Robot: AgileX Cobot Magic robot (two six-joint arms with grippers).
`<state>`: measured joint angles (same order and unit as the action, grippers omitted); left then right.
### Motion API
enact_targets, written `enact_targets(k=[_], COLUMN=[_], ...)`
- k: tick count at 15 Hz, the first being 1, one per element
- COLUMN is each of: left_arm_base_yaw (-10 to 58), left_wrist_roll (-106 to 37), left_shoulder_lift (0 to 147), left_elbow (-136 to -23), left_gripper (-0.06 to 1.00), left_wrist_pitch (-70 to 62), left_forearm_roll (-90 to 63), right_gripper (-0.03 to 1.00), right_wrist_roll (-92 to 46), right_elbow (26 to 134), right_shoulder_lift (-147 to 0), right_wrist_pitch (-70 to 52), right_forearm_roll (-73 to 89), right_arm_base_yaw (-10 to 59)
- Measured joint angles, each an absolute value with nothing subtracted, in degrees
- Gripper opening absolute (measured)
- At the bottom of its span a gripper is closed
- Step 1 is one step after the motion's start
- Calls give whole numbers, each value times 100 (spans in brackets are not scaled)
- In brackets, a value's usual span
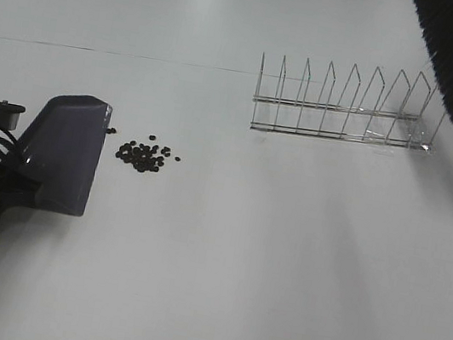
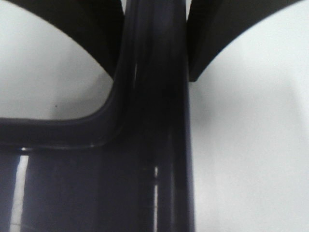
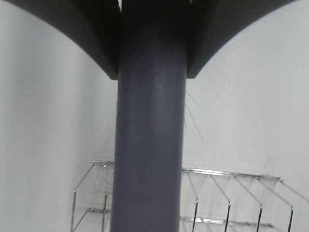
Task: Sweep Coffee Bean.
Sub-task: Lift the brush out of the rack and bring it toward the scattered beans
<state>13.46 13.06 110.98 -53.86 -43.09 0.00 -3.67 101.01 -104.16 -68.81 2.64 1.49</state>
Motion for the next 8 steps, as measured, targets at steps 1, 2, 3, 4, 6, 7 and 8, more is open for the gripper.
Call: enact_targets(k=[1, 2, 3, 4, 6, 7, 8], left_arm_base_yaw=[1346, 1346, 1346, 1346, 1346, 1346, 1346], left_wrist_roll=[1306, 1306, 1306, 1306, 1306, 1312, 1312], left_shoulder_lift=[11098, 11098, 11098, 11115, 11150, 11173, 11173], left_elbow=[-5386, -5392, -5426, -5500, -5741, -5953, -6148], left_gripper=[33, 33, 33, 33, 33, 33, 33], left_wrist_pitch=[-4326, -4400, -4544, -4733, -5019, -5134, -5283], left_forearm_roll=[34, 74, 160, 258, 395, 458, 516], right_gripper=[31, 31, 31, 31, 31, 31, 31], right_wrist_roll=[-178, -57, 52, 120, 189, 201, 201], right_elbow=[9213, 8904, 8663, 8526, 8549, 8686, 8938], right_shoulder_lift=[-10141, -10078, -10090, -10187, -10434, -10657, -10869], right_wrist_pitch=[-6136, -5901, -5787, -5775, -5838, -6022, -6274], right_forearm_roll=[143, 63, -52, -166, -321, -338, -338], right_arm_base_yaw=[710, 1020, 1301, 1553, 1759, 1828, 1845])
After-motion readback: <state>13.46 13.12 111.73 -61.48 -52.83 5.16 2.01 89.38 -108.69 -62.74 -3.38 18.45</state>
